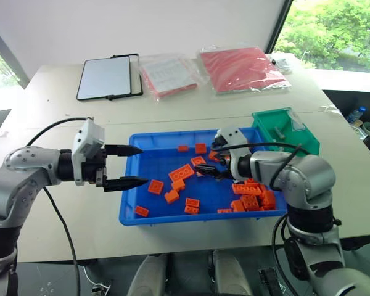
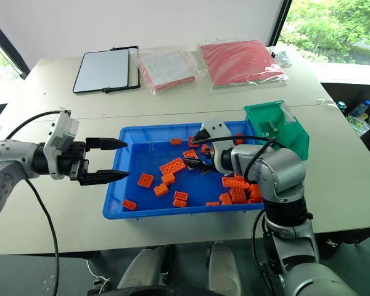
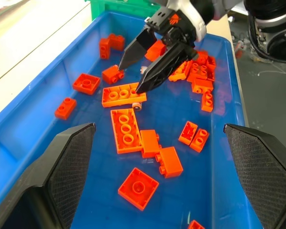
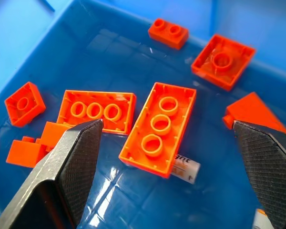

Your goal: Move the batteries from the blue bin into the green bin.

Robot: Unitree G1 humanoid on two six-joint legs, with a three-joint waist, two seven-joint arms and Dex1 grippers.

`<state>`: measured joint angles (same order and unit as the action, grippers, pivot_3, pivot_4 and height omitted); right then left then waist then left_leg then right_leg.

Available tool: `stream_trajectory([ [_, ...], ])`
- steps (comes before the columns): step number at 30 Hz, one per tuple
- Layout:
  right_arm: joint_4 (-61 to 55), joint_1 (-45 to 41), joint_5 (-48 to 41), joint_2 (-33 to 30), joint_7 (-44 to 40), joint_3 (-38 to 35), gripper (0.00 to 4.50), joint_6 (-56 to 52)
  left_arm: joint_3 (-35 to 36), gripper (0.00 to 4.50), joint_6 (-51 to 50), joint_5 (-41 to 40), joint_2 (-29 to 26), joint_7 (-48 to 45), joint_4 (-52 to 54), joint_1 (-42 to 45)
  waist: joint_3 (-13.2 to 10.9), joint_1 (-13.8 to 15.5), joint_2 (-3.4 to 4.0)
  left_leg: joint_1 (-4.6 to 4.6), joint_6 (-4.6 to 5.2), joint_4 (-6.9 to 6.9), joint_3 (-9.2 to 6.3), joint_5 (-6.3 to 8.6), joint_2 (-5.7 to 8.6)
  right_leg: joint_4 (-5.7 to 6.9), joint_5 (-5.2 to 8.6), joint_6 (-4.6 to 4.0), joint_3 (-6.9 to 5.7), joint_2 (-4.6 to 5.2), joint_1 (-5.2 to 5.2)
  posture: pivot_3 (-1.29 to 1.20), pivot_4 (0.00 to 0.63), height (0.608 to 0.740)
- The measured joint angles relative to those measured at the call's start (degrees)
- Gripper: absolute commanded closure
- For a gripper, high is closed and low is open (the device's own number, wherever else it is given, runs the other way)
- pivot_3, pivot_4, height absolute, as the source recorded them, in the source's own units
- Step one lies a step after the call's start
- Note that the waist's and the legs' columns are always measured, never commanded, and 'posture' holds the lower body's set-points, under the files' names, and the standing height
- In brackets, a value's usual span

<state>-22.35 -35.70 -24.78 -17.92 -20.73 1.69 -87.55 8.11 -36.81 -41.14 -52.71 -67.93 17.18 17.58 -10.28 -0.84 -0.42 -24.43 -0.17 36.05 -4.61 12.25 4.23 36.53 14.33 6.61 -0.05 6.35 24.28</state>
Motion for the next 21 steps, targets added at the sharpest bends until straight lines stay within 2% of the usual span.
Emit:
stream_trajectory([
  [5,0.3,0.74,0.35,1.53,1.44,0.74,0.05,0.2,0.21,0.0,-0.13,-0.18,-0.04,0.43,0.58,-0.09,0.0,0.0,0.0,0.0,0.0,0.01,0.0,0.0,0.0,0.05,0.0,0.0,-0.01,-0.01,0.01,0.0,0.15,0.734],
  [6,0.55,1.12,0.39,1.55,1.58,1.2,0.29,0.49,0.29,0.0,-0.15,-0.18,-0.07,0.47,0.58,-0.12,0.0,-0.03,0.0,0.01,0.0,0.01,0.0,0.0,0.0,0.05,0.0,0.0,0.0,-0.01,0.01,0.0,0.15,0.734],
  [8,1.53,1.59,0.63,1.59,1.88,1.76,0.95,1.12,0.63,0.0,-0.17,-0.23,-0.07,0.56,0.62,-0.16,0.0,-0.1,0.0,0.01,0.0,0.02,0.0,0.0,0.0,0.08,0.0,0.0,0.0,-0.02,0.02,0.0,0.15,0.734],
  [10,2.06,1.83,1.03,1.5,2.06,2.18,1.86,1.86,0.67,0.0,-0.24,-0.34,-0.08,0.66,0.76,-0.17,0.0,-0.12,0.0,0.01,0.0,0.02,0.01,0.0,0.0,0.1,0.0,0.0,0.0,-0.03,0.03,0.0,0.15,0.734],
  [12,2.34,2.0,1.09,1.34,2.11,2.6,2.98,2.31,0.69,0.0,-0.34,-0.6,-0.08,0.83,0.95,-0.18,0.0,-0.13,0.0,0.01,0.0,0.02,0.0,0.0,-0.01,0.12,0.0,0.0,0.0,-0.04,0.04,0.0,0.15,0.734],
  [13,2.34,2.08,1.09,1.2,2.09,2.83,3.33,2.74,0.72,0.0,-0.37,-0.67,-0.08,0.96,0.97,-0.19,0.0,-0.14,0.0,0.02,0.0,0.02,0.0,0.0,-0.01,0.13,0.0,0.0,0.0,-0.04,0.04,0.0,0.15,0.734],
  [18,3.08,1.39,1.05,1.69,2.06,2.92,3.33,3.74,1.32,0.0,-0.38,-0.76,-0.08,1.45,0.98,-0.59,0.0,-0.15,0.0,0.02,0.0,0.02,0.0,0.0,-0.02,0.14,0.0,0.0,0.0,-0.05,0.04,0.0,0.15,0.734],
  [21,4.41,-2.97,0.69,4.47,0.78,3.43,3.33,5.97,1.65,0.0,-0.34,-0.75,-0.07,1.53,0.95,-0.88,0.0,-0.48,0.0,0.03,-0.01,0.02,0.03,-0.01,-0.05,0.32,0.01,-0.01,0.03,-0.07,0.15,0.0,0.15,0.734],
])
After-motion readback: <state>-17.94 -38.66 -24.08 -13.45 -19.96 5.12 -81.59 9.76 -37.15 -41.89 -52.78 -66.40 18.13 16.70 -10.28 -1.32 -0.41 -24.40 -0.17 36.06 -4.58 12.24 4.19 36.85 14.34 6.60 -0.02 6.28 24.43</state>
